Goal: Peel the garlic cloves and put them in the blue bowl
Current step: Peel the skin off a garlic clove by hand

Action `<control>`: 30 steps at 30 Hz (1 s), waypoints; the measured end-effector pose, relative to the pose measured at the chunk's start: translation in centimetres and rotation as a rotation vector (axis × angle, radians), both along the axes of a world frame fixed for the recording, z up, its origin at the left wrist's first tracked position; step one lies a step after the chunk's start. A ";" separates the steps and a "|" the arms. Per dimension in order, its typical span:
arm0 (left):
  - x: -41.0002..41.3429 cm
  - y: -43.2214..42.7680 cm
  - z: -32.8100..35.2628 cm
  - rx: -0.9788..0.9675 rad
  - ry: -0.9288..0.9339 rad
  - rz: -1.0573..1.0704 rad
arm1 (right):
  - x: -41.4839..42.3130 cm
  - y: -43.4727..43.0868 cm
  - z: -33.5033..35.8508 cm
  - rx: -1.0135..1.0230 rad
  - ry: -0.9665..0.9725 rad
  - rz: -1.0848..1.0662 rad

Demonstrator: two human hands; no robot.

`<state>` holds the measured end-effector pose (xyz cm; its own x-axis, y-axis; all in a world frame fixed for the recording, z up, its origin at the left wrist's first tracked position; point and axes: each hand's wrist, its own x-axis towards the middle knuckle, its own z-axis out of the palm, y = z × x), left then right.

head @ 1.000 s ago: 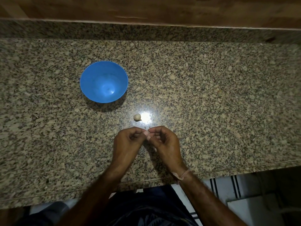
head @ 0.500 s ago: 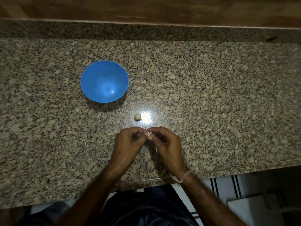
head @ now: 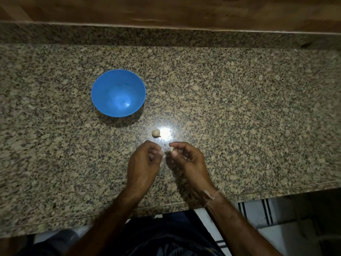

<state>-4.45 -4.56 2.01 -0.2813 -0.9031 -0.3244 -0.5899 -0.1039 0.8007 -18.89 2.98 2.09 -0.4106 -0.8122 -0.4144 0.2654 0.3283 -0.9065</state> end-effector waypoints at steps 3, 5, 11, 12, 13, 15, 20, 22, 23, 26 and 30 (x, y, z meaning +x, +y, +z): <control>0.0 0.0 0.1 -0.030 0.003 -0.010 | 0.1 0.1 -0.3 0.030 -0.061 -0.022; -0.2 0.0 0.1 -0.055 -0.010 -0.009 | 0.2 0.0 -0.4 0.043 -0.053 -0.017; 0.2 0.1 -0.2 -0.123 -0.051 -0.028 | -0.1 -0.2 -0.5 0.080 -0.022 -0.014; 0.3 0.0 -0.3 -0.121 -0.062 -0.014 | -0.1 -0.3 -0.6 0.077 -0.023 -0.008; 0.4 0.0 -0.2 -0.116 -0.082 -0.003 | -0.1 -0.2 -0.6 0.074 -0.023 0.000; 0.6 0.0 -0.2 -0.163 -0.054 -0.036 | -0.1 -0.2 -0.6 0.078 -0.020 0.019; 0.7 0.2 0.3 -0.229 0.074 -0.133 | 0.5 -0.6 -0.7 0.099 -0.121 0.031; 0.9 0.3 0.3 -0.250 0.031 -0.135 | 0.9 -0.8 -0.9 0.104 -0.161 0.031; 1.0 0.3 0.2 -0.247 0.020 -0.131 | 1.1 -0.9 -1.0 0.105 -0.171 0.032; 1.8 0.1 -0.5 -0.208 0.033 -0.107 | 1.6 -1.2 -1.1 0.105 -0.192 0.043; 3.5 -1.0 -1.5 -0.231 0.012 0.011 | 1.6 -1.4 -1.9 0.088 0.078 0.109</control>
